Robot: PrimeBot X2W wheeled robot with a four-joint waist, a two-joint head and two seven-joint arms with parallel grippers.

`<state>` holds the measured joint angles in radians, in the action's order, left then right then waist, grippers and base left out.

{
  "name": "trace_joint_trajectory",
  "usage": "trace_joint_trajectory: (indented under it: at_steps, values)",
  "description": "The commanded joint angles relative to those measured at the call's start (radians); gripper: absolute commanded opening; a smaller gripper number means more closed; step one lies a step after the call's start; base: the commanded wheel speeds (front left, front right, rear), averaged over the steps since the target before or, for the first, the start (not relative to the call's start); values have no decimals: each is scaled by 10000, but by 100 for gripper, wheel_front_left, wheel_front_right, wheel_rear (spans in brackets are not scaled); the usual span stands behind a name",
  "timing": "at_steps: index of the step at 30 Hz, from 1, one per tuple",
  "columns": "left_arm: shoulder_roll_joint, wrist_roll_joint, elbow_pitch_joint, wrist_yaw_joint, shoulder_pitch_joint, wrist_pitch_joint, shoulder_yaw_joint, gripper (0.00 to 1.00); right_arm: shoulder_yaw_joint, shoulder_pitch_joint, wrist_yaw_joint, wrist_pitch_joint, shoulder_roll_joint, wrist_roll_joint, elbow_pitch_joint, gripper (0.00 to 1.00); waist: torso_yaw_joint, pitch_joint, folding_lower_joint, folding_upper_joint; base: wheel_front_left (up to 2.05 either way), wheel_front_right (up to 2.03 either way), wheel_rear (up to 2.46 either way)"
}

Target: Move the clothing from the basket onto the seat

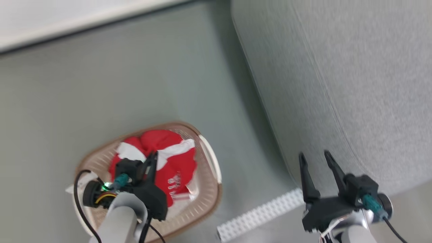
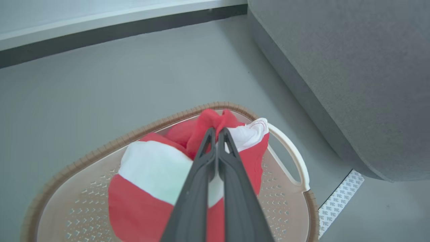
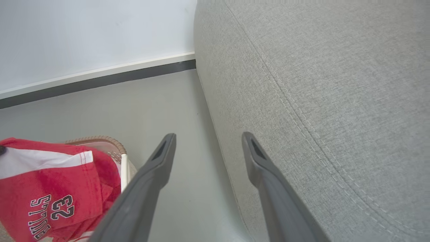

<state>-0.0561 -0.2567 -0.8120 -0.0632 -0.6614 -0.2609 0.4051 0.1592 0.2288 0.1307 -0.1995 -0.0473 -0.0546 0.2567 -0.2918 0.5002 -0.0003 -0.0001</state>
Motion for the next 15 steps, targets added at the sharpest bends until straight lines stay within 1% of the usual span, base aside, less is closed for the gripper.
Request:
trace_joint_trajectory:
  at_steps: [1,6,7,12,15]
  values:
    - [37,-109,182,6,322,-62,131,0,-96,-320,1,92,-26,87,-23,100,1371,-2029,3,1,0,0,0]
    - [70,-548,1000,23,602,116,581,0,-284,-1028,1,459,-24,215,-186,100,1803,-3245,3,1,0,0,0]
    - [69,-701,1170,73,661,199,705,0,-305,-1151,1,535,-26,218,-197,100,1854,-3487,3,1,0,0,0]
    - [64,-1184,1870,20,816,754,1166,0,-244,-1832,1,857,-24,121,-340,100,2005,-4652,3,1,0,0,0]
    - [59,-1416,2253,21,768,1048,1403,0,-93,-2151,1,1072,-23,78,-450,100,2131,-5121,3,1,0,0,0]
